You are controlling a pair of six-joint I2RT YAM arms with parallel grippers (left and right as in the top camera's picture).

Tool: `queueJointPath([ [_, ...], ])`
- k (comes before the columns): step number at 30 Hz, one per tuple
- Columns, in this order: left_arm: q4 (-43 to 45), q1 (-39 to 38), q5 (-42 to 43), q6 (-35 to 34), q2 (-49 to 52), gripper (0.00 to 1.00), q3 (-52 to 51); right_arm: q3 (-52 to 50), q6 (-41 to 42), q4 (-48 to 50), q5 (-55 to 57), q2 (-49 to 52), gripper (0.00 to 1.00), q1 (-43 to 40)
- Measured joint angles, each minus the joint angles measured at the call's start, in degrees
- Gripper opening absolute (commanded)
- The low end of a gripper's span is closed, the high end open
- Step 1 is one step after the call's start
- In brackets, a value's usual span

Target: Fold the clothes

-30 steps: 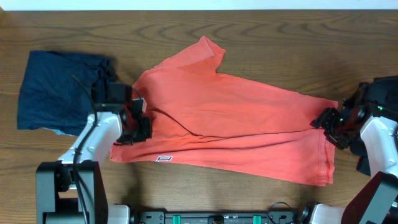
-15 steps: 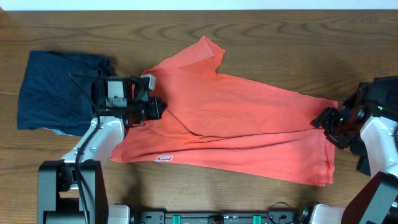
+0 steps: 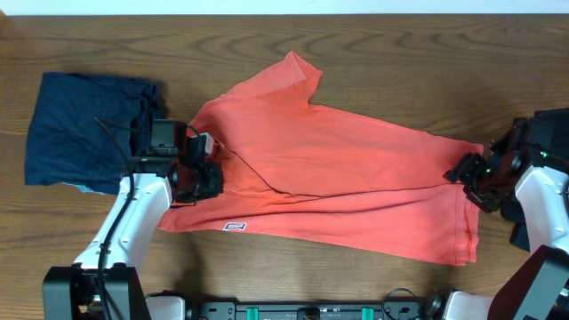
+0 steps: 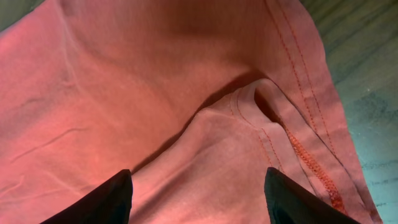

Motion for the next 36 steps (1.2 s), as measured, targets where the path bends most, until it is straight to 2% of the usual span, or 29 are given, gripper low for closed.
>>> queueJointPath([
  [5,8.68,-0.07,-6.64,0.04,1.51,0.06,-2.29,0.0,0.0,0.48,0.02,0.0,0.67,0.0],
  [10,15.85,-1.68,-7.37,0.04,6.67,0.06,-3.98,0.0,0.0,0.48,0.0,0.0,0.67,0.0],
  [12,18.6,-3.1,-4.68,-0.02,8.24,0.06,-4.37,0.0,0.0,0.44,0.0,0.0,0.67,0.0],
  [19,26.36,-8.83,12.92,-3.19,6.78,0.06,-4.07,0.0,0.0,0.15,0.0,0.0,0.67,0.0],
  [23,27.28,-10.27,16.96,-3.91,2.45,0.06,-4.0,0.0,0.0,0.13,0.0,0.0,0.67,0.0],
  [27,25.05,-9.73,16.76,-4.61,-2.8,0.08,-3.82,0.0,0.0,0.09,0.0,0.0,0.67,0.0],
  [28,22.95,-9.4,15.5,-4.66,-4.42,0.14,-3.69,0.0,-0.02,0.04,0.0,0.0,0.67,0.0],
  [30,16.83,-8.92,11.17,-4.74,-7.34,0.45,-3.21,0.0,-0.04,0.0,0.0,0.0,0.67,0.0],
  [31,14.4,-8.81,9.25,-4.37,-8.17,0.52,-3.17,0.0,-0.09,-0.02,0.0,0.0,0.67,0.0],
  [34,7.1,-8.74,1.77,-3.43,-9.07,0.55,-3.06,0.0,-0.24,0.0,0.0,0.0,0.68,0.0],
  [36,5.22,-8.74,-2.91,-3.15,-8.28,0.55,-3.08,0.0,-0.24,0.0,0.0,0.0,0.68,0.0],
])
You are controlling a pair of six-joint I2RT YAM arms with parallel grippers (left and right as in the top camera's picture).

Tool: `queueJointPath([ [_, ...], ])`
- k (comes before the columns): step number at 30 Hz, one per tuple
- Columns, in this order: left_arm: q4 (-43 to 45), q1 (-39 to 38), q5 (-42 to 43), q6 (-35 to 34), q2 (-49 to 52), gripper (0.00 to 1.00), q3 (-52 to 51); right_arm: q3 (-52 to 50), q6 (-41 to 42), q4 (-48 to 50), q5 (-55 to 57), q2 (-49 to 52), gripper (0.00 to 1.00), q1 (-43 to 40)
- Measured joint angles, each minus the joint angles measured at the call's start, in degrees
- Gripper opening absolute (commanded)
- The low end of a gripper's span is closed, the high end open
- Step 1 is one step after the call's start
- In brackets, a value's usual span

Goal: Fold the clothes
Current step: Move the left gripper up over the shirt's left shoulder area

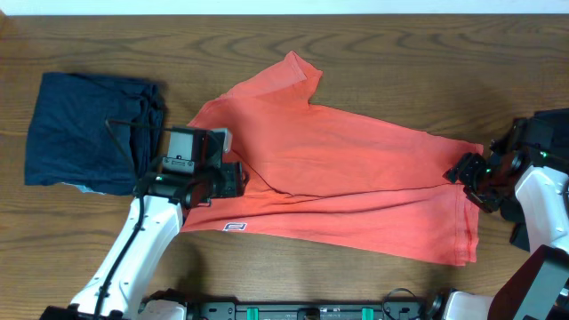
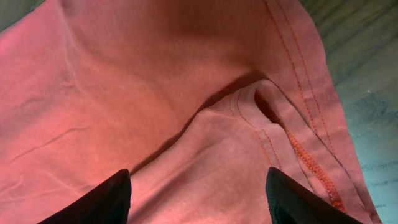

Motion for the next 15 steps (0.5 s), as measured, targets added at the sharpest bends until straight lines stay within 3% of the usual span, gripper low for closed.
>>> queueJointPath([
  [6,2.32,0.02,-9.99,1.27,6.38,0.53,-0.02,0.0,0.0,-0.02,0.0,0.0,0.68,0.0],
  [11,5.4,0.02,-12.5,2.84,14.95,0.23,-0.09,0.0,-0.02,-0.24,0.0,0.0,0.68,0.0],
  [15,6.25,0.02,-11.61,3.45,16.37,0.2,-0.09,0.0,-0.02,-0.33,-0.02,0.0,0.68,0.0],
])
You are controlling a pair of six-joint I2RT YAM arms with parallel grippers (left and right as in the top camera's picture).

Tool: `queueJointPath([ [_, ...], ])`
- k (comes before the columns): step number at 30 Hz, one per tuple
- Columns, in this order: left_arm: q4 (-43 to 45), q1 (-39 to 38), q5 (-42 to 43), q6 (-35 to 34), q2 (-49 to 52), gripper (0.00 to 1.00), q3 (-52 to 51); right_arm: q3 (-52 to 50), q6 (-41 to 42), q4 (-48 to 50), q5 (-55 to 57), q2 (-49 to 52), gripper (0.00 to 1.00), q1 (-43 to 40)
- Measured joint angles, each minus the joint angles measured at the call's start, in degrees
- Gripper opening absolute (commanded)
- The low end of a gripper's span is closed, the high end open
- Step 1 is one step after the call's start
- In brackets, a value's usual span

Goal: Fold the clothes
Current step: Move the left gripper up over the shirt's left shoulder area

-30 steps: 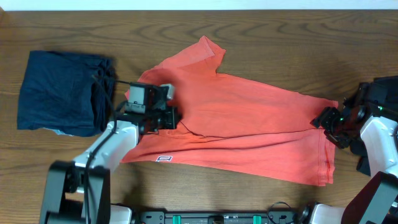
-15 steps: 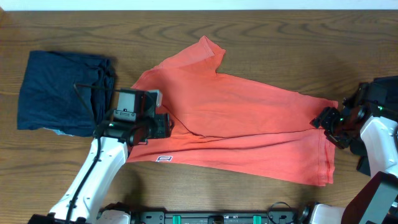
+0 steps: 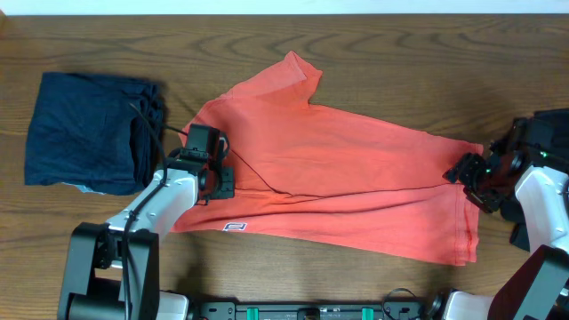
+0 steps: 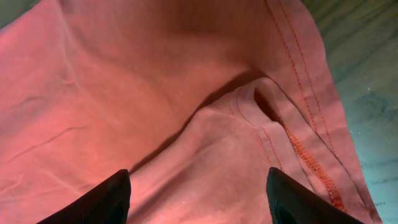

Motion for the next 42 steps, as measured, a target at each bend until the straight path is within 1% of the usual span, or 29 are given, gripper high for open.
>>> queueJointPath([
  [2,0.04,0.02,1.07,0.17,0.0,0.19,0.0,0.0,0.0,-0.02,0.02,0.0,0.68,0.0],
  [5,0.0,0.04,2.91,0.15,-0.07,0.06,0.0,0.0,0.0,-0.13,0.02,0.0,0.68,0.0],
  [15,0.17,0.04,5.44,0.61,-5.25,0.06,0.0,0.0,0.0,-0.13,0.02,0.0,0.68,0.0],
  [19,0.83,0.04,6.29,0.59,-5.7,0.06,0.0,0.0,0.0,-0.13,0.02,0.0,0.68,0.0],
  [23,5.46,0.04,11.1,0.33,-5.7,0.06,-0.02,0.0,0.0,-0.15,0.02,0.0,0.68,0.0],
  [26,10.84,-0.02,15.17,-1.53,-5.7,0.06,0.02,0.0,0.0,-0.15,0.02,0.0,0.68,0.0],
  [28,12.72,0.0,16.65,-2.6,-5.7,0.07,0.02,0.0,0.0,-0.13,0.02,0.0,0.68,0.0],
  [30,14.05,0.0,17.49,-3.34,-5.7,0.11,0.02,0.0,0.0,-0.13,0.02,0.0,0.68,0.0],
  [32,15.61,-0.02,18.08,-3.93,-5.7,0.11,0.02,0.0,0.0,-0.15,0.02,0.0,0.68,0.0],
  [33,16.22,0.0,18.36,-4.04,-5.7,0.11,0.02,0.0,0.0,-0.11,0.02,0.0,0.68,0.0],
  [35,17.07,0.0,18.67,-4.57,-5.7,0.06,0.02,0.0,0.0,-0.13,0.02,0.0,0.68,0.0],
  [42,22.05,-1.46,19.85,-6.75,-5.68,0.06,0.02,0.0,0.0,-0.15,0.02,0.0,0.69,0.0],
])
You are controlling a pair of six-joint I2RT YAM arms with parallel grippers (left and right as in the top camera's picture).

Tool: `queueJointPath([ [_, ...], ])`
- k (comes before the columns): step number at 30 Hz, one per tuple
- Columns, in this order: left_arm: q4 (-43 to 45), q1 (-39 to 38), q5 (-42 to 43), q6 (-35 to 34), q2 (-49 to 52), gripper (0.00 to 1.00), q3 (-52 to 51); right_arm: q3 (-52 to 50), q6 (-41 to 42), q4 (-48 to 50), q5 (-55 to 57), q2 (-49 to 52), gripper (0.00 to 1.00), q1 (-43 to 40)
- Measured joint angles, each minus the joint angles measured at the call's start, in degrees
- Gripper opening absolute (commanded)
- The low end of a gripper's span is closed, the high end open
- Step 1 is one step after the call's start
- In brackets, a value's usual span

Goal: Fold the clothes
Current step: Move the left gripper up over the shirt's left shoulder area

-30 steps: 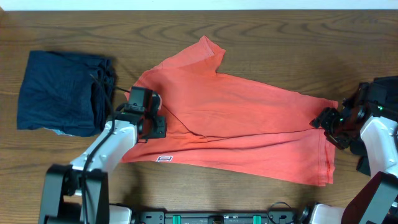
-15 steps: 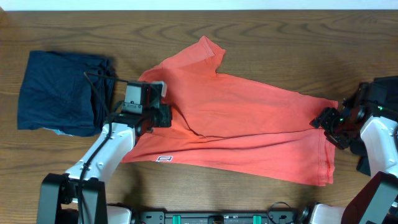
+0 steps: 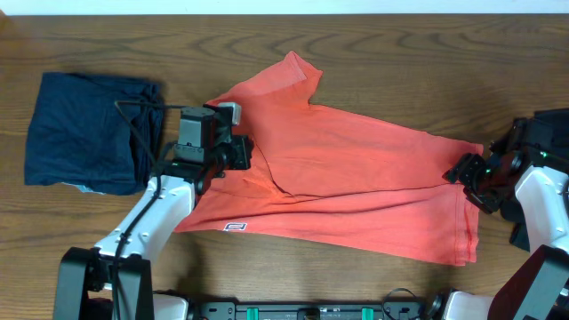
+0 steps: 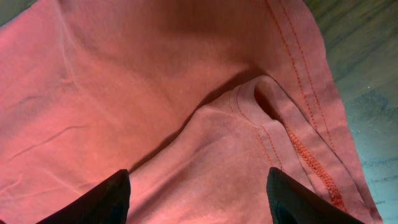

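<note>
An orange-red T-shirt (image 3: 356, 178) lies spread across the middle of the wooden table. My left gripper (image 3: 240, 153) hovers over the shirt's left part; its fingers are small and dark in the overhead view, and the cloth puckers toward them. At the shirt's right edge sits my right gripper (image 3: 462, 171). The right wrist view shows its gripper (image 4: 196, 202) open, with the fingers (image 4: 106, 199) wide apart. Between them is a raised fold of shirt with a stitched hem (image 4: 298, 143).
A folded navy garment (image 3: 84, 133) lies at the far left of the table (image 3: 400, 53). Bare wood shows behind and in front of the shirt. The right arm's base (image 3: 542, 213) stands by the right edge.
My left gripper has moved up and to the right, from the shirt's left edge to further in over the cloth. The crease there now puckers toward it. The right gripper is unchanged.
My left gripper stood at the shirt's left edge, then its wrist turned over that edge, then it sat low on the edge. Now it is further in, and the shirt's lower left corner has shifted slightly right. The right gripper stayed open on the right hem throughout.
</note>
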Motion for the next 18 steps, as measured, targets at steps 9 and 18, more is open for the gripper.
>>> queueJointPath([
  [9,-11.37,-2.25,-9.27,-0.59,0.04,0.36,-0.02,0.0,0.0,-0.55,0.0,0.0,0.69,0.0],
  [18,-6.38,-2.25,-15.06,-0.13,1.2,0.42,0.0,0.0,0.0,-0.22,0.0,0.0,0.68,0.0],
])
